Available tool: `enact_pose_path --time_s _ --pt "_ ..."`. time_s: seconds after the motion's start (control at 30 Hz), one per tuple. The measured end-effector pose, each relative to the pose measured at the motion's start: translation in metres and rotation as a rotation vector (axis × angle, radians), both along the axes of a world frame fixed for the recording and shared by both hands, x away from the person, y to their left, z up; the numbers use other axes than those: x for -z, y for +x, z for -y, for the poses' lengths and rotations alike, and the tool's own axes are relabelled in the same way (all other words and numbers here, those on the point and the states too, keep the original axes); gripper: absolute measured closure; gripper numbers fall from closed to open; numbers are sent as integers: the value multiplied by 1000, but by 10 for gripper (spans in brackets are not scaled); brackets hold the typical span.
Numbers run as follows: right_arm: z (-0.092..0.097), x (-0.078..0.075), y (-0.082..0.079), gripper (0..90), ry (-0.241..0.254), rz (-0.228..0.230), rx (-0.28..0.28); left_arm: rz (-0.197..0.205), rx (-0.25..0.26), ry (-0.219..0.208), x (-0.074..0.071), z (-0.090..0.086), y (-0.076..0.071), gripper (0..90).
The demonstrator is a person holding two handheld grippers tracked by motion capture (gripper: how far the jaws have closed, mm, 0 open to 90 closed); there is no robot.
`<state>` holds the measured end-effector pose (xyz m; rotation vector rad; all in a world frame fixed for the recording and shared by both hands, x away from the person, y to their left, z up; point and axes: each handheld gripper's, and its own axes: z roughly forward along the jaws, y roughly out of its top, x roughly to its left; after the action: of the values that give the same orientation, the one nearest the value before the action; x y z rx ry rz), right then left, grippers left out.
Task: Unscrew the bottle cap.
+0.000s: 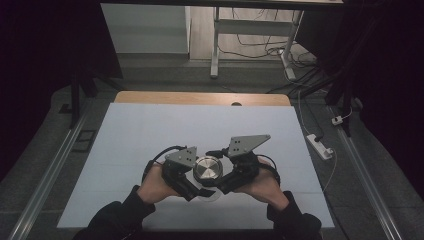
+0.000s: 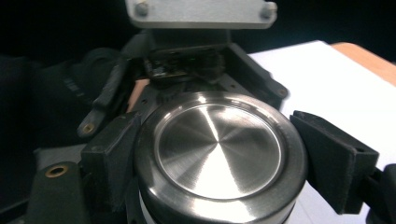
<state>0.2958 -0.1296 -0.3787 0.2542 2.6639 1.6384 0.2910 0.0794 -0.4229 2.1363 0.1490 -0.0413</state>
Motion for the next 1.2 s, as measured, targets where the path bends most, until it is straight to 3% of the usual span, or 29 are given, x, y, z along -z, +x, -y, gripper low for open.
enact_pose_path --time_s 0.1,0.2,0.5,0.67,0.77,0.87,0.93,1.07,1.2 --pt "4 1 3 185 5 -15 -95 15 40 14 0 3 -3 159" --pt "6 1 3 182 -13 2 -139 25 44 25 0 5 -5 159" --pt "17 -5 5 148 -54 48 -97 16 -7 -11 -6 -6 -1 159" --pt "25 -10 7 165 -42 65 -35 6 -41 -34 -9 -13 1 159" --pt "32 -17 7 196 -16 88 30 7 -71 -50 -11 -16 2 159" --pt "33 -23 4 196 55 50 75 24 -124 -26 -12 -14 0 159" --pt "27 -24 -2 188 62 49 106 27 -159 -7 -10 -10 0 159" --pt "5 -17 -13 164 -2 52 183 42 -206 36 -6 -2 -2 159" --pt "-10 -8 -19 177 -82 121 264 63 -227 69 -4 3 -4 159"
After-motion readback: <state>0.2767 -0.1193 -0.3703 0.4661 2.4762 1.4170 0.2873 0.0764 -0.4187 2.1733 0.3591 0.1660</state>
